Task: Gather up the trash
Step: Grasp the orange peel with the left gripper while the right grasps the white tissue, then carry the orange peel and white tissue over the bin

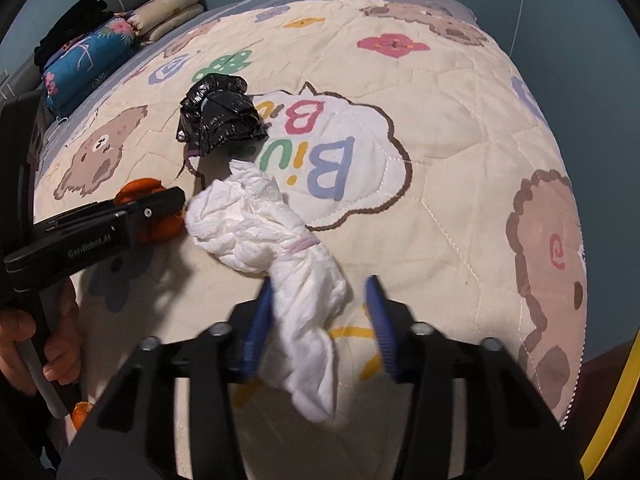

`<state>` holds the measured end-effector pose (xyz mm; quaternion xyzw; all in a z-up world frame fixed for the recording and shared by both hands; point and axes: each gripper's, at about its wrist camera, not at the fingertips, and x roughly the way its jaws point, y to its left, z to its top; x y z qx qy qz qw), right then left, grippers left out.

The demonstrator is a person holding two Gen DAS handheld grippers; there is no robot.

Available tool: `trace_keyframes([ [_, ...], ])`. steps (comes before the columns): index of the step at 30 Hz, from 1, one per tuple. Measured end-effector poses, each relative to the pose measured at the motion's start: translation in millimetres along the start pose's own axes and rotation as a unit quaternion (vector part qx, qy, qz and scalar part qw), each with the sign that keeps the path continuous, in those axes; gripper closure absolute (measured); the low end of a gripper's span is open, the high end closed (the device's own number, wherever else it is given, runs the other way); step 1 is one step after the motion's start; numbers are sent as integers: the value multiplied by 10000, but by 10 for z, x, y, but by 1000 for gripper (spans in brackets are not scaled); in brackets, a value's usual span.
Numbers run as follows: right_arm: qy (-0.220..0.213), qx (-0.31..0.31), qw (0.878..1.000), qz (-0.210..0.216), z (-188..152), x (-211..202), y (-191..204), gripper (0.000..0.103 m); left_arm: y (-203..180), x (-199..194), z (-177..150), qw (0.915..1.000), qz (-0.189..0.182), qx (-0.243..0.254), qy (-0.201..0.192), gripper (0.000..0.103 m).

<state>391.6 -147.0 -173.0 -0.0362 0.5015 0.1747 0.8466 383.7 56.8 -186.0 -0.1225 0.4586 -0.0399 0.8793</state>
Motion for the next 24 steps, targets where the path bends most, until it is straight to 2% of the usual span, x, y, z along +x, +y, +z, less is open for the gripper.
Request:
trace_keyframes([
  [2,40,147,9999,77,-3,-12,-26,82,-6,-18,-5,10000,33,4,-28,68],
  [5,21,282,9995,147,-10,-63,-56,85,-30,-95,-7,9999,54,30,-91,69],
  [8,-84,470,9985,285,-19,-177,-119,85,-34,-215,-22,9999,8,11,-169,69],
  [14,-561,596,9957,426,-82,-620,-229,85,-51,-612,-112,9989,-177,-34,-425,69],
  [17,-651,681,9945,467,-144,-799,-293,85,-48,-835,-191,9979,-410,-145,-488,69],
  [24,-744,804,9923,576,-517,-1291,-424,85,-220,-1348,-419,9958,-606,38,-687,69],
])
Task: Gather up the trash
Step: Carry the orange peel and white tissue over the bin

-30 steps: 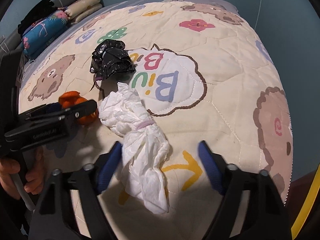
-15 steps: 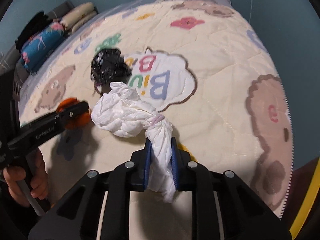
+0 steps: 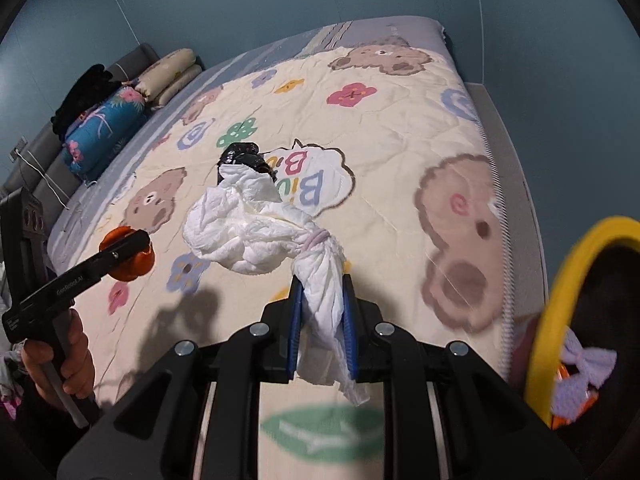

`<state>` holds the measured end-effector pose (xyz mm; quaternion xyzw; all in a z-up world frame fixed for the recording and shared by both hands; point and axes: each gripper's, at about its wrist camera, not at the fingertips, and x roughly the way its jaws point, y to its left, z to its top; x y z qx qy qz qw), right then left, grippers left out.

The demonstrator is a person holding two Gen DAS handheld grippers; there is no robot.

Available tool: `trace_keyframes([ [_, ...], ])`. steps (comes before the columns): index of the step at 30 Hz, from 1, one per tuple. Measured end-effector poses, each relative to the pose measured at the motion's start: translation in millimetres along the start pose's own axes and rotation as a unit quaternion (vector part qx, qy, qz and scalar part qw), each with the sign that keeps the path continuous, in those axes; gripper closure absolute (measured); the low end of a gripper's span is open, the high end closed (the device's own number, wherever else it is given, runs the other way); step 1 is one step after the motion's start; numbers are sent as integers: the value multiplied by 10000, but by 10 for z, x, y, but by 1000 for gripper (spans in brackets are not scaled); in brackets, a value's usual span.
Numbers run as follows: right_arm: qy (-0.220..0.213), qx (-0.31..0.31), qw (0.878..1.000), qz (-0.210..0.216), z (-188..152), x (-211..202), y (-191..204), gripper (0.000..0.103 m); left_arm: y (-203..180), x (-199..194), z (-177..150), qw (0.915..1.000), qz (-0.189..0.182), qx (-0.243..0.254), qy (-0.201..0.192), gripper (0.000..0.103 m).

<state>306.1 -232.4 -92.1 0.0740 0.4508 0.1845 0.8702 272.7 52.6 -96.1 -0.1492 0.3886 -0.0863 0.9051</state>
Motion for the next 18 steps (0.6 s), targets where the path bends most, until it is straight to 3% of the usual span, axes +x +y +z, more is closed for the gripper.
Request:
trace_keyframes([
  [10,-761,499,9958,-134,-430,-1135,-405,85,-718,-588,-122,9968,-314,708,-207,69],
  [18,-1260,792,9881,-386,-559,-1661,-749,85,-1499,-732,-91,9868,-601,1470,-327,69],
])
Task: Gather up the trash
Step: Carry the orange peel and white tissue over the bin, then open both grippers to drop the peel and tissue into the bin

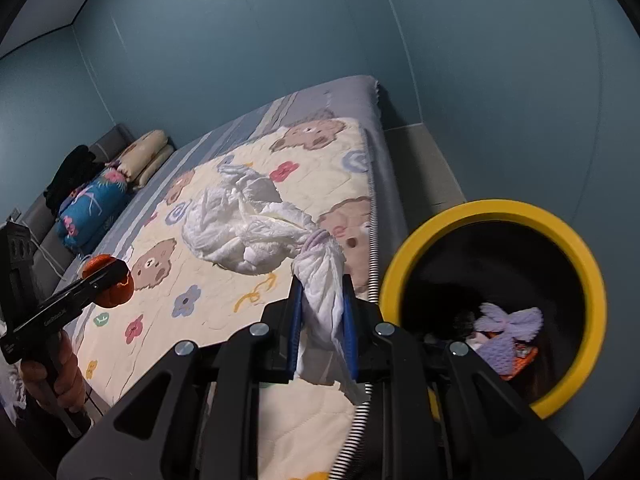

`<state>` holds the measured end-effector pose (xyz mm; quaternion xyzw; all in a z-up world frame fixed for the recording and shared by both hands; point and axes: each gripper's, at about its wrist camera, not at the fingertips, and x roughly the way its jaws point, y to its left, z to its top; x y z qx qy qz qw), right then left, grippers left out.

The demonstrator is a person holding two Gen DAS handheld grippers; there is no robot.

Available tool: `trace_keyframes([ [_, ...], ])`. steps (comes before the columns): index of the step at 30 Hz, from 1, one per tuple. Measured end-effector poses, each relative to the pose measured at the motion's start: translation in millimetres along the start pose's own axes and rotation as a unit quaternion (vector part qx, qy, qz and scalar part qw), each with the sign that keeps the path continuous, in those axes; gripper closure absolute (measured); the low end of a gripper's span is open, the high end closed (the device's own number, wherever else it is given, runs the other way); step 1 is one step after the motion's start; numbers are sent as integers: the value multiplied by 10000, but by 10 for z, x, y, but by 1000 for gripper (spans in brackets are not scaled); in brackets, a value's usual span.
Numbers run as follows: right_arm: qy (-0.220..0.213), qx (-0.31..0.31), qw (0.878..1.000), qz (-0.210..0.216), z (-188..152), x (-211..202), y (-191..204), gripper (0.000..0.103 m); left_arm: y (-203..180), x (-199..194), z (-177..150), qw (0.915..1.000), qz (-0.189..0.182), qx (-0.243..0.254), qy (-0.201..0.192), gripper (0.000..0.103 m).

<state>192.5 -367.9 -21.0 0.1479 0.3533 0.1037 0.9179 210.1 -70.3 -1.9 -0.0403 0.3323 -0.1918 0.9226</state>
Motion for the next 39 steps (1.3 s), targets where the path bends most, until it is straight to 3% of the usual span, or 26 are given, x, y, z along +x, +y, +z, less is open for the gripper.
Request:
trace_keyframes([
  [9,-386,331,9979,-411,68,-328,-526,85,-737,109,163,9970,-371,634,-258,69],
  [23,-836,730,9884,-1037,79,-594,-1164,85,-1640,579,256,9881,-863,1234,-297,69],
  [39,-698,1022,9823,-1408,33,-303,-1599,85,-2087,1258,203,9855,-952,1403,106,69],
])
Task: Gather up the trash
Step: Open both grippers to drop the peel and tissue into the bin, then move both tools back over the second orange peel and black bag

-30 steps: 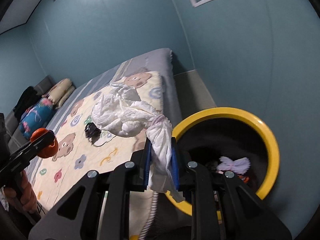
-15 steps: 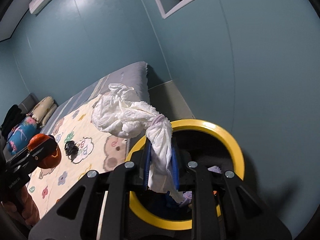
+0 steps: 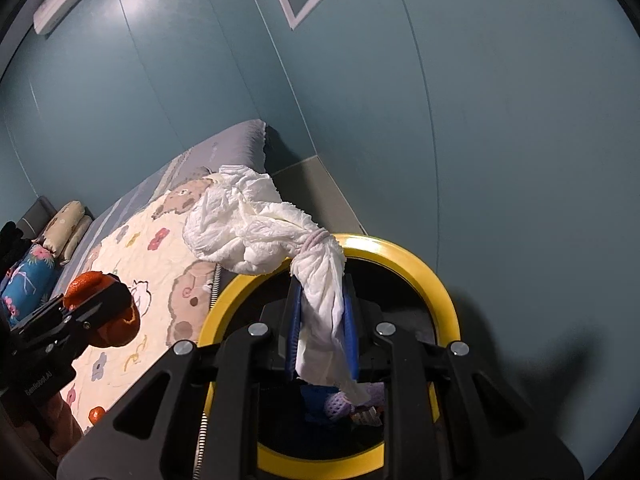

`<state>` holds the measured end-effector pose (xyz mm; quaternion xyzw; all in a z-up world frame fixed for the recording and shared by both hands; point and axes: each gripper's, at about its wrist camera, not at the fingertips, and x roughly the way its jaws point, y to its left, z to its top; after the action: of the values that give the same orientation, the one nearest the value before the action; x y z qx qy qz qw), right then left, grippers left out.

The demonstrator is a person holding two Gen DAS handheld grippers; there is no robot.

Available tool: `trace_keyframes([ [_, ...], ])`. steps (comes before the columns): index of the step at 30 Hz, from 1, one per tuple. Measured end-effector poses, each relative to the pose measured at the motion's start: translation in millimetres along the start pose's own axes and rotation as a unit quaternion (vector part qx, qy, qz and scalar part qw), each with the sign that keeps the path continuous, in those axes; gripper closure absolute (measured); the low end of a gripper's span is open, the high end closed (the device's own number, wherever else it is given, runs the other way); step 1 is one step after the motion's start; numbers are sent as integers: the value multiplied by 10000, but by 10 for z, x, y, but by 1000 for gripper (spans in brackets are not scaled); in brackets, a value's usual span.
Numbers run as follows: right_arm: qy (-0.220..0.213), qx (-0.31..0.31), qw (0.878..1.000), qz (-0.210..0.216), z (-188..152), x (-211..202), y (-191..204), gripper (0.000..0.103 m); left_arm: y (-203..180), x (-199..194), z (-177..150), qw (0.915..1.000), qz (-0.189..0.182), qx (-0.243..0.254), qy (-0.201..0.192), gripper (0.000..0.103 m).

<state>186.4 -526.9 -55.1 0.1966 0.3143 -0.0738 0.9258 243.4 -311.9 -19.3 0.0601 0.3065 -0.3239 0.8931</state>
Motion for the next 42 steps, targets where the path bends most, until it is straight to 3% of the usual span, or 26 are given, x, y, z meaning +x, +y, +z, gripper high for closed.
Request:
trace_keyframes([
  [6,130,106,9999,37,-8,184,-74,85,-74,277,-34,9998,50,55,156,69],
  [11,248,194,9995,-21,-8,336,-155,84,-82,506,-100,9990,-117,-103,421,68],
  [19,384,231,9990,95,18,474,-129,80,-5,638,-135,9980,-139,-260,553,67],
  [21,355,229,9991,98,50,463,-135,76,7,607,-129,9980,-141,-313,534,63],
  [23,302,226,9993,81,56,416,-125,58,14,563,-117,9984,-69,-316,472,44],
  [25,256,262,9993,94,60,375,-121,51,26,506,-109,9988,28,-315,376,37],
  [27,223,244,9994,60,62,325,-101,49,37,442,-109,9990,58,-322,311,33],
  [33,77,360,9993,78,27,166,-90,28,178,254,-167,9981,171,-540,254,19],
  [35,-27,366,9993,95,20,126,-50,14,262,159,-217,9976,240,-607,252,16],
  [42,-175,183,9987,445,-5,13,185,9,634,-197,-425,9940,498,-950,203,11],
])
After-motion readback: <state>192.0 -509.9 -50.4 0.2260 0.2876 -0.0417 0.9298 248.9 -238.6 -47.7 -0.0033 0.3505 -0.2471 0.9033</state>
